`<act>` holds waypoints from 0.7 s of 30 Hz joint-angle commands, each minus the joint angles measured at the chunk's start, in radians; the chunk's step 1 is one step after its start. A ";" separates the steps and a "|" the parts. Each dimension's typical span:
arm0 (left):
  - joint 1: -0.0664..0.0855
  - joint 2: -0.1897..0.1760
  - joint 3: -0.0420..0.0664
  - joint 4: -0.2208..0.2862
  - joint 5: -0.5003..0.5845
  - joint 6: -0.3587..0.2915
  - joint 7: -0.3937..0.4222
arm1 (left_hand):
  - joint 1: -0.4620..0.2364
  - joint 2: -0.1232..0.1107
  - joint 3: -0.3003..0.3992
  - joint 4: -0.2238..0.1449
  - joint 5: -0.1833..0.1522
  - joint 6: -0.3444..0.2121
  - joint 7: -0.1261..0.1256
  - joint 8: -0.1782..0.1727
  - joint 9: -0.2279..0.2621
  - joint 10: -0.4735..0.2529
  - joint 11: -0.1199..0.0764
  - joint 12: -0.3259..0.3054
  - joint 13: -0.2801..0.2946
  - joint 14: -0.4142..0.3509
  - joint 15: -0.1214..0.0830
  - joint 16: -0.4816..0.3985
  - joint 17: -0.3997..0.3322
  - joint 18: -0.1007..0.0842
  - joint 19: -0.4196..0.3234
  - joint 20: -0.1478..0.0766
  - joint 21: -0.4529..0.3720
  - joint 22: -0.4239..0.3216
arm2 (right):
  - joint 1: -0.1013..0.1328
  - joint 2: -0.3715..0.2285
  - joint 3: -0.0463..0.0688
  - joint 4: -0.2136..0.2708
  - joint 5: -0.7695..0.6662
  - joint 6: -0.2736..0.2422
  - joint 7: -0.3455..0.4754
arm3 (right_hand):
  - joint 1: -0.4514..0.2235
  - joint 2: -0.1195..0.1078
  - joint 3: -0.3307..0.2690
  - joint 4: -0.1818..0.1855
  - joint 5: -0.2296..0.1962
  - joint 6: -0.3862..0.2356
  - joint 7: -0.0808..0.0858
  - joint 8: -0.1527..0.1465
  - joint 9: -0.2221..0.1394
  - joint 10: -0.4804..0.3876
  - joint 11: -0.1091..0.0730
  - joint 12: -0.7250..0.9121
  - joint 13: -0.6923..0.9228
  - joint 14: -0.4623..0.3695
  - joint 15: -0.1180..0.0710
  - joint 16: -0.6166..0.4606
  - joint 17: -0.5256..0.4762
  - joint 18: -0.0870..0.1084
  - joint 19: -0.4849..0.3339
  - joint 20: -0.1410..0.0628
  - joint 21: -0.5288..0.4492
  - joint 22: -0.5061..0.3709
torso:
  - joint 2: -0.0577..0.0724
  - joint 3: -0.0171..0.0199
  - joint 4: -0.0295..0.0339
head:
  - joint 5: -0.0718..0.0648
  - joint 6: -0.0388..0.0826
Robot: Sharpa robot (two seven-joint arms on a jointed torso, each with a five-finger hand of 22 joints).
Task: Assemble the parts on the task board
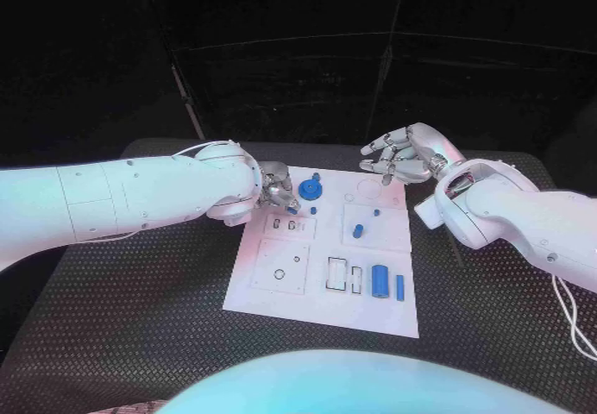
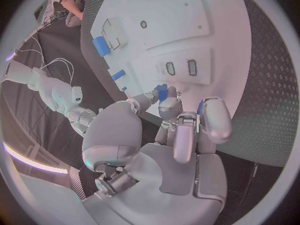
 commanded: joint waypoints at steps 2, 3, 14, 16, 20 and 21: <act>-0.007 0.000 0.000 0.000 -0.076 -0.058 -0.001 | 0.001 0.008 0.110 -0.106 0.006 0.004 -0.014 0.005 0.002 0.010 -0.004 0.004 0.000 0.104 -0.008 0.003 0.263 -0.014 0.006 0.001 0.004 0.001 | 0.002 0.002 0.001 0.000 0.001 0.005 0.003 | -0.005 -0.007 -0.002 0.003 0.003 -0.005 -0.003 0.005 0.000 0.003 -0.002 0.003 -0.002 0.003 -0.004 -0.007 -0.002 0.006 0.005 0.002 -0.006 -0.002 | 0.001 -0.0001 0.0012 | 0.002 -0.003; -0.010 0.000 0.000 0.001 -0.082 -0.060 -0.002 | 0.000 0.008 0.111 -0.106 0.006 0.004 -0.014 0.006 0.003 0.010 -0.004 0.005 0.001 0.104 -0.008 0.003 0.263 -0.014 0.006 0.001 0.004 0.002 | 0.002 0.002 0.001 -0.001 0.001 0.005 0.003 | -0.005 -0.007 -0.002 0.003 0.003 -0.005 -0.003 0.005 0.000 0.003 -0.002 0.003 -0.002 0.003 -0.004 -0.007 -0.002 0.006 0.005 0.002 -0.006 -0.002 | 0.001 0.0001 0.0012 | 0.002 -0.003; -0.025 -0.012 0.000 0.016 -0.100 -0.049 -0.007 | -0.002 0.004 0.116 -0.106 0.005 0.005 -0.015 0.010 0.006 0.012 -0.005 0.007 0.002 0.104 -0.009 0.003 0.263 -0.014 0.008 0.000 0.005 0.004 | 0.002 0.004 0.001 -0.004 0.001 0.004 0.004 | -0.006 -0.006 -0.001 0.005 0.008 -0.005 -0.004 0.006 0.000 0.003 -0.003 0.003 -0.003 0.003 -0.004 -0.008 -0.001 0.006 0.006 0.001 -0.007 -0.002 | 0.002 -0.0004 -0.0007 | 0.006 -0.010; -0.027 -0.014 0.000 0.020 -0.098 -0.044 -0.008 | -0.002 0.004 0.116 -0.106 0.005 0.005 -0.015 0.010 0.006 0.012 -0.005 0.007 0.002 0.104 -0.009 0.003 0.263 -0.014 0.008 0.000 0.005 0.004 | 0.002 0.004 0.001 -0.005 0.001 0.004 0.004 | -0.006 -0.006 -0.001 0.005 0.011 -0.005 -0.004 0.007 0.000 0.003 -0.003 0.002 -0.004 0.003 -0.004 -0.008 -0.001 0.006 0.007 0.001 -0.008 -0.003 | 0.002 -0.0006 0.0001 | 0.006 -0.010; -0.030 -0.018 0.000 0.028 -0.088 -0.030 -0.009 | -0.003 0.004 0.117 -0.106 0.005 0.005 -0.015 0.011 0.006 0.013 -0.005 0.007 0.002 0.104 -0.009 0.003 0.263 -0.014 0.008 0.000 0.006 0.004 | 0.002 0.006 0.000 -0.008 0.001 0.005 0.004 | -0.005 -0.006 0.000 0.005 0.013 -0.006 -0.004 0.007 0.000 0.003 -0.003 0.003 -0.004 0.003 -0.004 -0.009 -0.001 0.006 0.007 0.001 -0.008 -0.003 | 0.001 -0.0007 0.0000 | 0.007 -0.011; -0.030 -0.019 0.000 0.029 -0.086 -0.026 -0.010 | -0.003 0.004 0.117 -0.106 0.005 0.005 -0.015 0.011 0.006 0.013 -0.005 0.007 0.002 0.104 -0.009 0.003 0.263 -0.014 0.008 0.000 0.006 0.004 | 0.002 0.007 0.000 -0.008 0.001 0.005 0.004 | -0.005 -0.006 0.000 0.005 0.014 -0.006 -0.004 0.007 0.000 0.003 -0.003 0.003 -0.004 0.003 -0.004 -0.009 -0.001 0.006 0.007 0.001 -0.008 -0.003 | 0.001 -0.0007 0.0000 | 0.007 -0.011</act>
